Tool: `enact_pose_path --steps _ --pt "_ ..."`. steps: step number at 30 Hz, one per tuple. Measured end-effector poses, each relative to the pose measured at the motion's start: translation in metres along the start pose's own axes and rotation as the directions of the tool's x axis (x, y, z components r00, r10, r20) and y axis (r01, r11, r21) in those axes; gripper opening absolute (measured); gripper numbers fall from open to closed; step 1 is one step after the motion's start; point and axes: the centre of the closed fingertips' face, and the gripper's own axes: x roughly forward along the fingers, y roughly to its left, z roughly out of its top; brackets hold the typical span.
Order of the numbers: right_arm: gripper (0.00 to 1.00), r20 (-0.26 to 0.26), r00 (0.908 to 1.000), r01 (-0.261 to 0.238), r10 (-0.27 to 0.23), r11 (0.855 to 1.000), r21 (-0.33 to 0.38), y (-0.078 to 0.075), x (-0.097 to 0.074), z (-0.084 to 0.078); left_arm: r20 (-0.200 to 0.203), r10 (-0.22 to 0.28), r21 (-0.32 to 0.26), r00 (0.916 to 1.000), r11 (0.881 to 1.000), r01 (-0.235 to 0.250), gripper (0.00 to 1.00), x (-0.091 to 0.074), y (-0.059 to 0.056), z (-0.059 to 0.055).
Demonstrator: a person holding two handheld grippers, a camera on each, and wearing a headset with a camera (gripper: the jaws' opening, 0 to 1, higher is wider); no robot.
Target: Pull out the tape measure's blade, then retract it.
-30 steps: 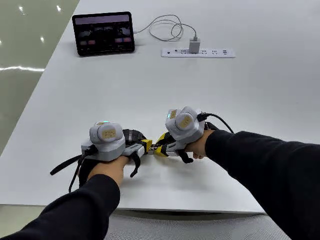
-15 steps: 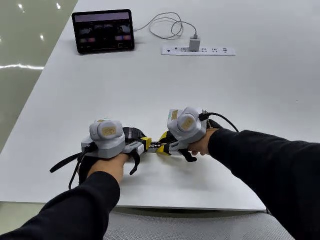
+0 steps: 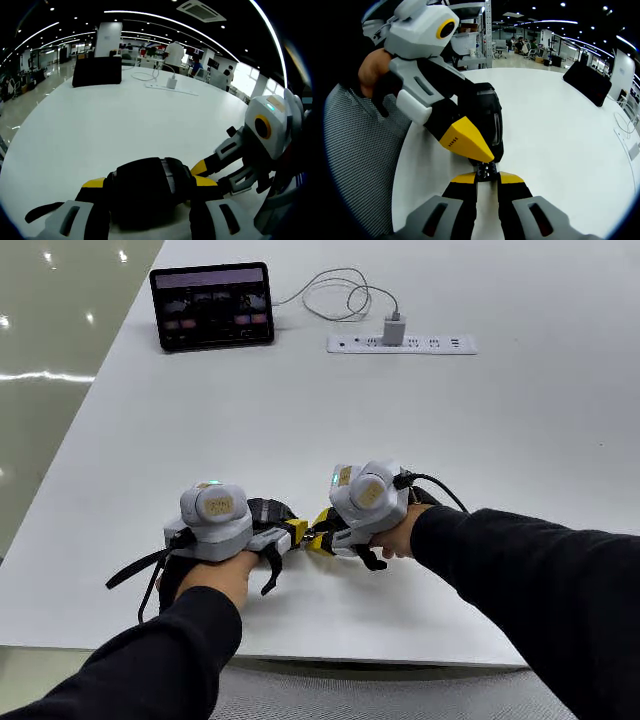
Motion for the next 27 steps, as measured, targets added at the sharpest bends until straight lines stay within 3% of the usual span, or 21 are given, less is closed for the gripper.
enact_pose_path --steps 27 --pt "0.11 0.014 0.9999 -0.005 0.005 1.000 -0.001 -0.0017 0.0048 0.0038 0.002 -0.002 -0.008 1.0000 1.000 0.002 0.62 0.0013 0.0001 0.0003"
